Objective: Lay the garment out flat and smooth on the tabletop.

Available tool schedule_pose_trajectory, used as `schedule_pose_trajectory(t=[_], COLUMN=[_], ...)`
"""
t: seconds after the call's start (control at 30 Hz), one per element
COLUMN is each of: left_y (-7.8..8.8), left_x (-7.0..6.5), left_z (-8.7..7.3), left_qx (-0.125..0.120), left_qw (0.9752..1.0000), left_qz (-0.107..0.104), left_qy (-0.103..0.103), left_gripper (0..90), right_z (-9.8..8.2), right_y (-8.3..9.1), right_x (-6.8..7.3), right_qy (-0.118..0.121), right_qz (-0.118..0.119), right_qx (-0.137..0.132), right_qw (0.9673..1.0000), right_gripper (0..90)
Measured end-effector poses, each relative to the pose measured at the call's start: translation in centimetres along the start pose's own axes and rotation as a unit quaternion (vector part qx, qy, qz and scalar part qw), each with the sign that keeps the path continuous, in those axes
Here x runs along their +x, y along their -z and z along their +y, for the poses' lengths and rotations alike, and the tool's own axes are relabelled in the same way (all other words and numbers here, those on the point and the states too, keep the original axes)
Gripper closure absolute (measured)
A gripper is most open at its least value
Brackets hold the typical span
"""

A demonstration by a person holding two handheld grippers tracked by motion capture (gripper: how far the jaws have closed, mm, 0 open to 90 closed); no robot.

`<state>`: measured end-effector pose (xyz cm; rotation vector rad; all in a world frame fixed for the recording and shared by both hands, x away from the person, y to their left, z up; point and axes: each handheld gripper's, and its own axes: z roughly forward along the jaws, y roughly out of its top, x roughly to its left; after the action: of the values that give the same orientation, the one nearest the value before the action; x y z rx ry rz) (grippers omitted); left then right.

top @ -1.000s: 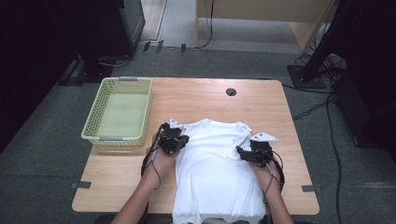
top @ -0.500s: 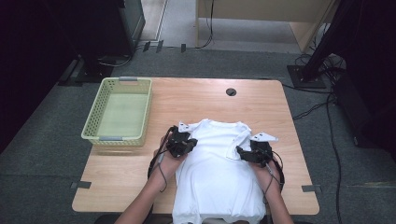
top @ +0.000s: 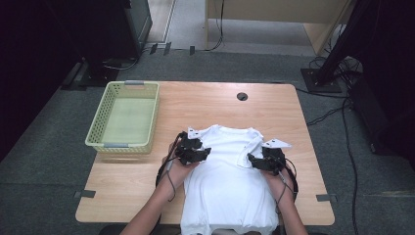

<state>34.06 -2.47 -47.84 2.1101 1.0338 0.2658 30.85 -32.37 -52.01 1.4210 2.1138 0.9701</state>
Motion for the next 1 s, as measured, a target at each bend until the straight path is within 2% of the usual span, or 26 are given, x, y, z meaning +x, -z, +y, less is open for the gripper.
schedule_pose_trajectory(t=[0.13,0.37,0.47,0.6,0.7,0.77,0.87,1.0], left_y=[-0.3,-0.6,-0.8,-1.1,-1.3,-1.4,-1.5,-1.6], left_x=[0.3,0.8,1.0,1.5,1.9,2.2,2.3,2.6], left_z=[-0.1,-0.2,-0.3,-0.4,-0.3,-0.3,-0.2,0.0], left_qx=[0.003,0.008,0.006,-0.001,0.002,0.003,0.0,-0.005], left_qw=[1.0,0.9999,1.0,0.9997,0.9997,0.9997,0.9995,0.9991], left_qz=[0.004,0.004,0.006,0.007,-0.006,-0.013,-0.004,0.006], left_qy=[0.002,0.004,-0.002,-0.021,-0.023,-0.021,-0.033,-0.042], left_gripper=[47.6,41.4,39.2,30.9,30.3,29.3,28.4,28.1], right_z=[0.1,0.4,0.5,0.7,0.9,1.1,1.3,1.4], right_y=[0.1,0.3,0.5,0.7,0.7,0.8,0.9,0.9], right_x=[0.0,0.0,0.0,-0.1,-0.3,-0.3,-0.4,-0.6], right_qy=[-0.003,-0.003,-0.002,-0.008,-0.021,-0.015,-0.003,-0.001], right_qz=[0.003,0.009,0.009,0.013,0.019,0.016,0.011,0.011], right_qx=[0.003,-0.003,-0.007,-0.015,-0.022,-0.026,-0.031,-0.032], right_qw=[1.0,1.0,0.9999,0.9998,0.9993,0.9994,0.9995,0.9994], right_gripper=[32.0,32.1,32.2,32.3,32.7,32.7,32.8,32.8])
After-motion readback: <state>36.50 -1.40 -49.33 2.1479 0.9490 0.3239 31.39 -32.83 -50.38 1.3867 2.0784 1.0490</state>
